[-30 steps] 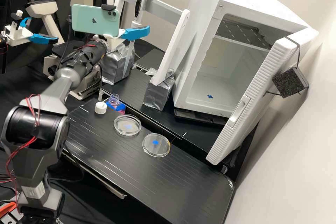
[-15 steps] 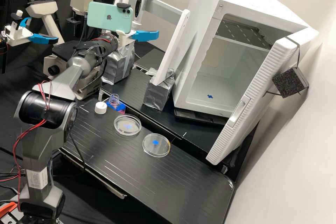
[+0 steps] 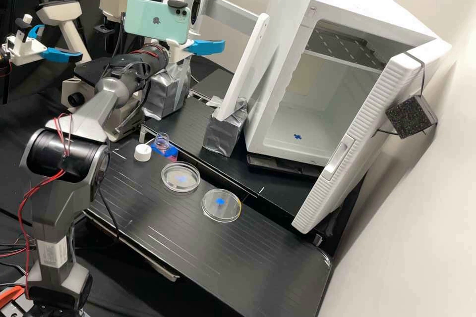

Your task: Use the pipette

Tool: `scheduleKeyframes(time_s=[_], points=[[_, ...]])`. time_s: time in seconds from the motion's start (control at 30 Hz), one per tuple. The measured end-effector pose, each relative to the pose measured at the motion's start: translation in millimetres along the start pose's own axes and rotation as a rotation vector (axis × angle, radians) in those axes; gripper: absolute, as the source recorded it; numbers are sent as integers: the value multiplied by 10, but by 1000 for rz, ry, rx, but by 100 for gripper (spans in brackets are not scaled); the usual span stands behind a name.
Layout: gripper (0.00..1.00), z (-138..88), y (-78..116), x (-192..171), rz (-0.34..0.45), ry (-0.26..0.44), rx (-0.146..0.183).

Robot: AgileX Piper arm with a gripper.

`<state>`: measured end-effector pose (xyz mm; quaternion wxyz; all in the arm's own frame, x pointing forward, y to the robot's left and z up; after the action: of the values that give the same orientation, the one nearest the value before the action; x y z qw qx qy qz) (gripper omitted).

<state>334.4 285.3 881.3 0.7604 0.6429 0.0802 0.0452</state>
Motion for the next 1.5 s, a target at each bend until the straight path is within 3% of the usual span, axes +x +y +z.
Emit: scheduleKeyframes(time_s=[1.5], points=[[0, 37, -84, 68, -24, -24, 4]])
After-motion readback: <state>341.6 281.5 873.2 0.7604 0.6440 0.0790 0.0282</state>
